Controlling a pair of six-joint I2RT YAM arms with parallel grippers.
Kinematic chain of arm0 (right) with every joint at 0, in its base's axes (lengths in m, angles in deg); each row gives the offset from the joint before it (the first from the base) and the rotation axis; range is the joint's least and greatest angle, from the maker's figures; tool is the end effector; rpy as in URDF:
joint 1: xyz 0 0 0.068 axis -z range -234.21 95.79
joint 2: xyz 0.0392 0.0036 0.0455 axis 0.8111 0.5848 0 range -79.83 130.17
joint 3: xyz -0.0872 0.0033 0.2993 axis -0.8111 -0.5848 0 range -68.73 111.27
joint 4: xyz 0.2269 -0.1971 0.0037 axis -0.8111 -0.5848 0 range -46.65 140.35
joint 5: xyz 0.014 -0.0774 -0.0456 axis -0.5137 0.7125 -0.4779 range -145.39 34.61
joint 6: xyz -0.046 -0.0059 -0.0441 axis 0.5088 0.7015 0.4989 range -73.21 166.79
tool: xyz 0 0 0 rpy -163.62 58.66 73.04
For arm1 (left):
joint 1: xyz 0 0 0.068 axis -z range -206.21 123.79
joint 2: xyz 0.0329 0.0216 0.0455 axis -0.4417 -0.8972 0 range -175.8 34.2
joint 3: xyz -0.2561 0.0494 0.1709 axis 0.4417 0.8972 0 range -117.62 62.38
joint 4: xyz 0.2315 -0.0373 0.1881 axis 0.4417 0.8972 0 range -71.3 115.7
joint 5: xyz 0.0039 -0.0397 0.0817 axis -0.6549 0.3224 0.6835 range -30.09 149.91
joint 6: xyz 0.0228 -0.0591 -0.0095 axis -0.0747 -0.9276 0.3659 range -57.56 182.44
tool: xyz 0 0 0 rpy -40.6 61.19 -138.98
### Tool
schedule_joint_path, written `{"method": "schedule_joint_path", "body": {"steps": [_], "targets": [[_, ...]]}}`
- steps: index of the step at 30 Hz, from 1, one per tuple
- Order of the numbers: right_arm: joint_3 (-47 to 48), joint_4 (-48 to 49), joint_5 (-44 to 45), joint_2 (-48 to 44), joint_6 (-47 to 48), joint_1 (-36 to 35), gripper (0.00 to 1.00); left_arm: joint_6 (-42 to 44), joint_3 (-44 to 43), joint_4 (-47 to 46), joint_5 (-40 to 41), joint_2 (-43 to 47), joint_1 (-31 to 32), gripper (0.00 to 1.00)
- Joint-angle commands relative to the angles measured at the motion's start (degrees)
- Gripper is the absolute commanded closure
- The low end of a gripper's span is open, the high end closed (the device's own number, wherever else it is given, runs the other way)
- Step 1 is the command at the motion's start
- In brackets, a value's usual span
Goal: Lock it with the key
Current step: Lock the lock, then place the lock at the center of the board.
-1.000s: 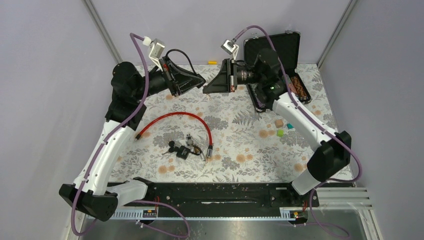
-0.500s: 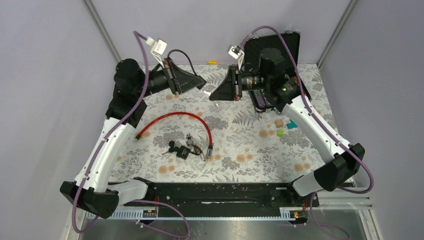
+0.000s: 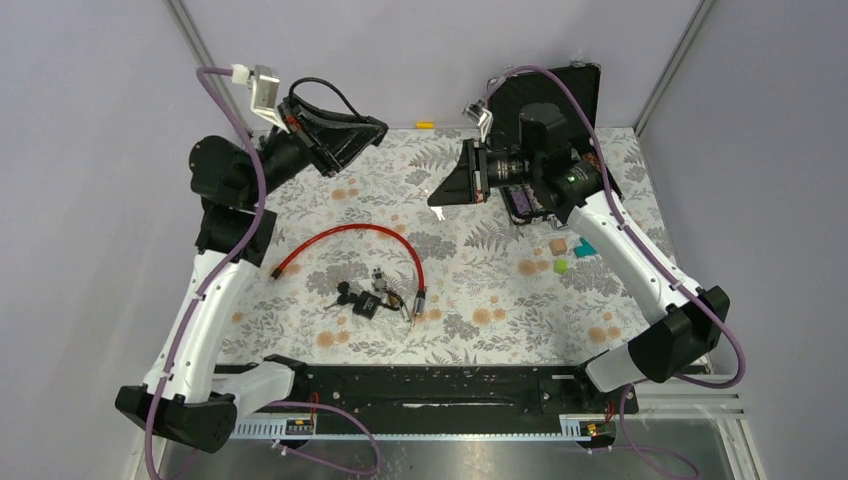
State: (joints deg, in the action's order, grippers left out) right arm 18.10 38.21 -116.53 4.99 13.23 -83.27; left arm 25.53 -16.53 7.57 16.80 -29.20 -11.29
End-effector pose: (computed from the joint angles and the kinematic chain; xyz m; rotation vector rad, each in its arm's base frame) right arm 0.3050 0.2191 0.4691 -0.8096 1.8127 1.6724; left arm 0.2253 -0.0952 0.5692 0.4902 1.2358 -1.1908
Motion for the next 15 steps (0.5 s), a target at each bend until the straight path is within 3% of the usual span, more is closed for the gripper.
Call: {"method": "schedule_joint_path", "body": {"steps": [1,4,10,15], "targets": [[-0.27,-8.79,22.46,-0.87,6.53,0.76,1.0,2.91,7.69,-2.22,5.78,-1.22,1.28,1.0],[-5.18,-6.81,36.87,-1.55,6.98,0.83,1.0,4.85,11.44,-0.33,9.28,-5.06,5.2,1.0],[-14.33,-0.65,55.76,1.14,6.65,0.93,1.0,4.19,14.86,-1.98,12.84,-20.37,11.53,1.0],[-18.97,5.05,63.71,6.03,7.87,2.7,1.0,3.68,11.06,-1.99,12.56,-34.47,13.95,1.0]]}}
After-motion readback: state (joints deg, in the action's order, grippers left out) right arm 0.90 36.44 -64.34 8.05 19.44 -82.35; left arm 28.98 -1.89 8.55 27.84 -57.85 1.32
